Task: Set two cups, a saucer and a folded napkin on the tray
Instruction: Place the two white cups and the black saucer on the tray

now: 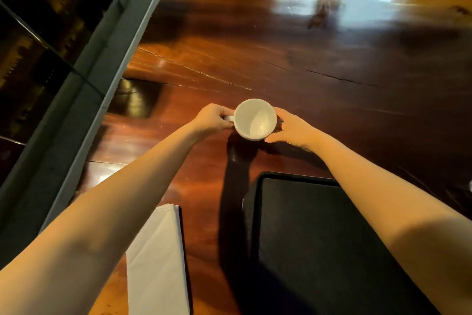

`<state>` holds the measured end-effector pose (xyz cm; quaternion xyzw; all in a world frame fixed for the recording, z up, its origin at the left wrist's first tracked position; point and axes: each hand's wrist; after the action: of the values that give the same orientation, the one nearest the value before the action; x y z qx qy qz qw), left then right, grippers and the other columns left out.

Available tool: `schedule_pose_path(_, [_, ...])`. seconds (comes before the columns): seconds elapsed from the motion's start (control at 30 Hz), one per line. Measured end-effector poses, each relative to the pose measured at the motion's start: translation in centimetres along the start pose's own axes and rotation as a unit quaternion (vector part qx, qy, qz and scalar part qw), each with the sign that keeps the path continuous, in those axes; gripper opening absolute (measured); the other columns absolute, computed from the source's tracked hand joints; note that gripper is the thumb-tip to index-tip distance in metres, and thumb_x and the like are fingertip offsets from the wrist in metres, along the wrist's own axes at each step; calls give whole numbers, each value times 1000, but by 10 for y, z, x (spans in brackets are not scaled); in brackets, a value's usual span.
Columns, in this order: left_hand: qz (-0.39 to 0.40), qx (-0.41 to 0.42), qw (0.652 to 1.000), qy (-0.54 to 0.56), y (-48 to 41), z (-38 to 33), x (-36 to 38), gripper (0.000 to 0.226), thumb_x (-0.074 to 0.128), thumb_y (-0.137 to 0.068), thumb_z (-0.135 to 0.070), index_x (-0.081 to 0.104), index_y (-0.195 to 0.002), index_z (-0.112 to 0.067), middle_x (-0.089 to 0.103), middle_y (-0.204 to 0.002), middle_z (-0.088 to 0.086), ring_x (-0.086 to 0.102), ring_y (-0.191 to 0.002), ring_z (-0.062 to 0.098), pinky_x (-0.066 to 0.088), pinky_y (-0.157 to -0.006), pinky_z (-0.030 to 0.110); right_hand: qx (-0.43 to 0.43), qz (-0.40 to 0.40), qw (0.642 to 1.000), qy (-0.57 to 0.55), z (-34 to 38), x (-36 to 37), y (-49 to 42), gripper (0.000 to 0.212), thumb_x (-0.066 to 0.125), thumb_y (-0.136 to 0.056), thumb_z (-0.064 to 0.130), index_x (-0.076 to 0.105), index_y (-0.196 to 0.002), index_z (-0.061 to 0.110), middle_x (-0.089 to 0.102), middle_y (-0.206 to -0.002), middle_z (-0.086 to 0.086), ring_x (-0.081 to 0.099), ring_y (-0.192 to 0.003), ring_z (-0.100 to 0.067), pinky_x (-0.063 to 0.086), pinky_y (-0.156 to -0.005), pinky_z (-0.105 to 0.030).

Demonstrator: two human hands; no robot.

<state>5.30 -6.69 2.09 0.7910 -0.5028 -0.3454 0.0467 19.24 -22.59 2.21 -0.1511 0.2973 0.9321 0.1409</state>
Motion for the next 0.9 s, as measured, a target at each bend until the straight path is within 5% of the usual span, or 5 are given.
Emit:
schedule_pose_path(0.2, [7,12,1000,24,22,-53,54,29,66,-83,-5,69,-112,-7,68,-99,5,59,-92,16,49,-88,34,-2,-62,998,-17,-33,-35,66,82,75,-76,12,28,-142,26,40,-144,0,41,-121,-13,33,-108,-45])
schedule_pose_path(0.47, [40,2,998,39,57,-90,158,28,62,-88,-11,68,-115,-13,71,-109,4,58,-87,13,46,-74,28,20,-82,993,-82,-100,-66,162,78,72,-78,7,29,-140,27,39,-127,12,40,-119,-12,37,-99,-33])
schedule_pose_path(0.9, [74,-15,996,52,80,-113,295,34,60,-87,-6,66,-119,-18,71,-114,4,61,-107,18,47,-90,33,74,-80,981,-157,-218,-95,238,84,72,-75,2,29,-142,31,39,-142,3,42,-127,-18,38,-109,-45])
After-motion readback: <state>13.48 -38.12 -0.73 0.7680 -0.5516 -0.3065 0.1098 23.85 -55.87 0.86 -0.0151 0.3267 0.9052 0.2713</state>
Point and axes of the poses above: each hand's wrist, its own y-axis away from the middle knuckle, its own x-axis out of the palm, z = x × y
